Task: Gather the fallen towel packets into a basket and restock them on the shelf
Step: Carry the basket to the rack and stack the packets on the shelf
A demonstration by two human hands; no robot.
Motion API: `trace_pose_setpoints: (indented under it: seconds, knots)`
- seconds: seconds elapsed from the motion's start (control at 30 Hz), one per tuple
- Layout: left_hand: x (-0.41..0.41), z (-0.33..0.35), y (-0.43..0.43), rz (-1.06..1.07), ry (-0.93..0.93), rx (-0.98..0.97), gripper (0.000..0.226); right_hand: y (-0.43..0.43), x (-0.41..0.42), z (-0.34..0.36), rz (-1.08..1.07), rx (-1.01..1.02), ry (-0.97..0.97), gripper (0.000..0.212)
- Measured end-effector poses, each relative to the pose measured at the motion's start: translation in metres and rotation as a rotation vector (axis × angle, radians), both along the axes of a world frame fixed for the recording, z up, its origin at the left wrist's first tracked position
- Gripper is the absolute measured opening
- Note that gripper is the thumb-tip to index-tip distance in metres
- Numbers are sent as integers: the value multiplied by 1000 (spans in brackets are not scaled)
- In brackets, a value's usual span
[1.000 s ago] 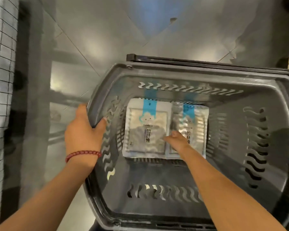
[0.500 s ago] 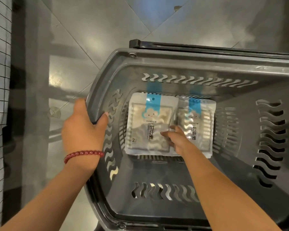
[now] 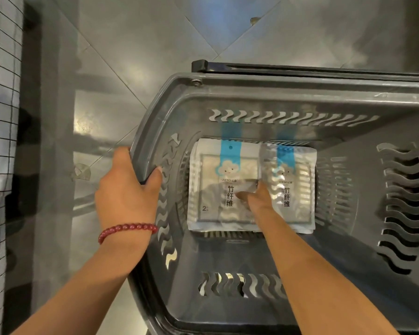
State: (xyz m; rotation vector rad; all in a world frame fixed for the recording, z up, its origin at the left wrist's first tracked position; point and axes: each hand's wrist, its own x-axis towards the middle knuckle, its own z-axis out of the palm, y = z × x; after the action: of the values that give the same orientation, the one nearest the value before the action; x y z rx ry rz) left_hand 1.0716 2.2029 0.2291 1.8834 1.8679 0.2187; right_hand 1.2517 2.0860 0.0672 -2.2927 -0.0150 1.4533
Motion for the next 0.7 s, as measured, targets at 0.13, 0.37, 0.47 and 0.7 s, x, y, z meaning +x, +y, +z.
trace_pose_setpoints:
  seconds: [0.13,0.37,0.47,0.7]
  knots:
    - [-3,-7,1,-5,-16,3,36,-2,-12,-1,-32,38,-87,74]
    - [-6,2,-11,-164,-80,103,68,-23,-20,38,-193,271,-98,19]
    - [-9,14,-15,-449,-70,170,63,-31,-6,68,-320,359,-28,18]
    - [29,35,-38,-88,-244,-659,107,-47,26,121,-489,622,427,36]
